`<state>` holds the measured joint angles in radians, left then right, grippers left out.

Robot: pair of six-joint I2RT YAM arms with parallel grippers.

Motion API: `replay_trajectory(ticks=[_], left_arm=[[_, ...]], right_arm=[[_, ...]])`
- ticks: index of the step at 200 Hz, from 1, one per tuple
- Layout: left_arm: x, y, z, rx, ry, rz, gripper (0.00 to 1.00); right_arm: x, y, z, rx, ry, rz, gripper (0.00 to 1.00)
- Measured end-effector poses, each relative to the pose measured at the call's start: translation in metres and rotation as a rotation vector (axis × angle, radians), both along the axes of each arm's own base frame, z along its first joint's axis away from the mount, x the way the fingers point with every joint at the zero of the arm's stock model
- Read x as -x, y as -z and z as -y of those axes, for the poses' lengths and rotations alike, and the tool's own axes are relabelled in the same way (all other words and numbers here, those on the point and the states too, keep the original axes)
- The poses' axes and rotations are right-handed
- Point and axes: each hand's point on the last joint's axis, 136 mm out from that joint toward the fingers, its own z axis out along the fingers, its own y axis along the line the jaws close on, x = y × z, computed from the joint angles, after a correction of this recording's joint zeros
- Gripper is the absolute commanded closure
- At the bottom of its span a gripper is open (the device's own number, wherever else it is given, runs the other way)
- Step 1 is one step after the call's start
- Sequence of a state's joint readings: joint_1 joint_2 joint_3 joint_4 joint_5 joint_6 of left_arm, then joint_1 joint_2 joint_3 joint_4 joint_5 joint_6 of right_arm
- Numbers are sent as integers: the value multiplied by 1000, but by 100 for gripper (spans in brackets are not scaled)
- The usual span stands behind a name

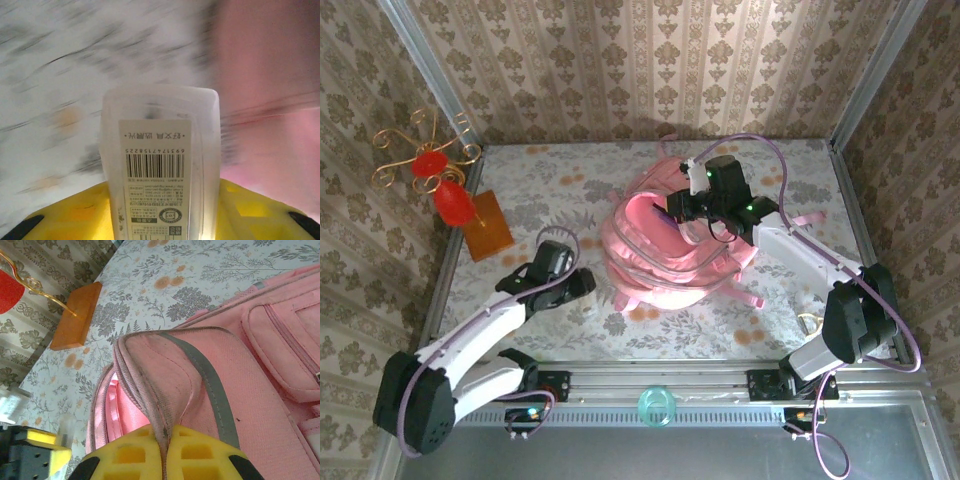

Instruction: Pack the student bag

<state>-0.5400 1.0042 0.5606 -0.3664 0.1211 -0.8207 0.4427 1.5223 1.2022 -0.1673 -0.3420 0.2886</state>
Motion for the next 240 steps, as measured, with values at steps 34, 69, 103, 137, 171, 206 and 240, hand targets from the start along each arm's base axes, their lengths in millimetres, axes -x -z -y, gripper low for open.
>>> replay_trajectory(ticks=[34, 69, 103, 137, 171, 206, 240], left_arm=[[-34, -86, 70, 256, 56, 166, 65], [-76, -115, 124, 425, 40, 214, 64], [-98, -106, 165, 472, 39, 181, 44], [-105, -102, 170, 468, 9, 190, 27], [-99, -108, 159, 424, 22, 241, 25], [-79, -147, 113, 347, 39, 384, 23], [-101, -147, 48, 221, -43, 425, 23]], right_arm=[[0, 0, 0, -2, 0, -2, 100], [5, 0, -7, -4, -15, -5, 100], [6, 1, -8, 4, -16, -14, 100], [1, -5, -2, 20, 8, -3, 100], [3, -4, -1, 44, -5, -2, 100], [10, 2, -4, 68, -34, -10, 100], [44, 35, -5, 88, -84, -61, 96]])
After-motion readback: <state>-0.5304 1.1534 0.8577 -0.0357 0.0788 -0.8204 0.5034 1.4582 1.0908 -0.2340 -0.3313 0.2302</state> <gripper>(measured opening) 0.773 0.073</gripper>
